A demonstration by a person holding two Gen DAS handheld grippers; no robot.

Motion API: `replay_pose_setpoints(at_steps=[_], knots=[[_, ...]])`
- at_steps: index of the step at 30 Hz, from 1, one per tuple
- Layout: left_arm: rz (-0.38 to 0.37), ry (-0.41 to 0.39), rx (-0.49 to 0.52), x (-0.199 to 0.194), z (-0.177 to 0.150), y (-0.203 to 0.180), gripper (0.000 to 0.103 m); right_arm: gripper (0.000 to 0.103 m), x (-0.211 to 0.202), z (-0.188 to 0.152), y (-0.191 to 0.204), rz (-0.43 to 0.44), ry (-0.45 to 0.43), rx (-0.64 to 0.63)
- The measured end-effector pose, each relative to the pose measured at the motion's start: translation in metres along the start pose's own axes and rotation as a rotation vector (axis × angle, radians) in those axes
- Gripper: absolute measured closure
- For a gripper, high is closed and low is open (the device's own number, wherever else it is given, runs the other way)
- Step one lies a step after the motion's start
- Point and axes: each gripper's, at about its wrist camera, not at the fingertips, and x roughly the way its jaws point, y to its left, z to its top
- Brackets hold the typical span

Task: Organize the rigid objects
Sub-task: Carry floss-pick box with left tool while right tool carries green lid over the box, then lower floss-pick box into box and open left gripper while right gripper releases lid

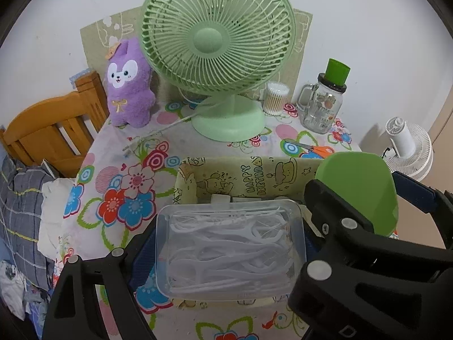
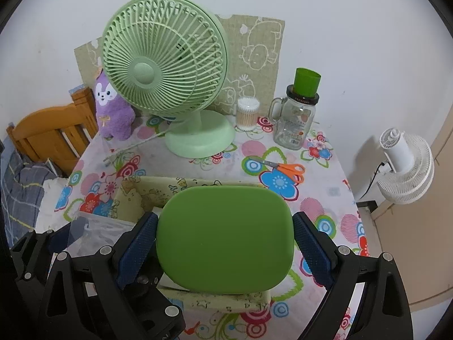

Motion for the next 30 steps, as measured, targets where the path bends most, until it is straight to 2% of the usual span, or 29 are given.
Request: replay_pose_setpoints(at_steps=[11, 13, 19, 22, 24, 27, 30], knots=[[0.006, 0.064, 0.014, 0.03, -0.004, 0.0, 0.013, 0.008, 0.027, -0.001, -0.006, -0.011, 0.042, 0.02], [0.014, 0.048, 0.027, 0.03, -0.005, -0.002, 0.013, 0.008, 0.031, -0.002, -0.007, -0.013, 0.053, 0.025], [0.01, 0.071, 0.033, 0.035, -0.006, -0.003, 0.012, 0.008, 0.038, -0.003, -0.006, -0.005, 0.062, 0.02], [-0.002, 0.078, 0.041, 0.033, -0.005, -0.003, 0.009, 0.008, 0.04, -0.002, -0.004, 0.004, 0.063, 0.022], [0.004, 0.069, 0.053, 0.029, -0.004, -0.004, 0.007, 0.008, 0.041, -0.001, -0.003, 0.011, 0.062, 0.022], [0.061, 0.011, 0.095, 0.02, -0.004, -0.007, 0.0, 0.008, 0.041, 0.001, 0.0, 0.025, 0.058, 0.021], [0.064, 0.014, 0.102, 0.02, -0.003, -0.004, 0.0, 0.008, 0.042, 0.002, 0.004, 0.035, 0.057, 0.021]])
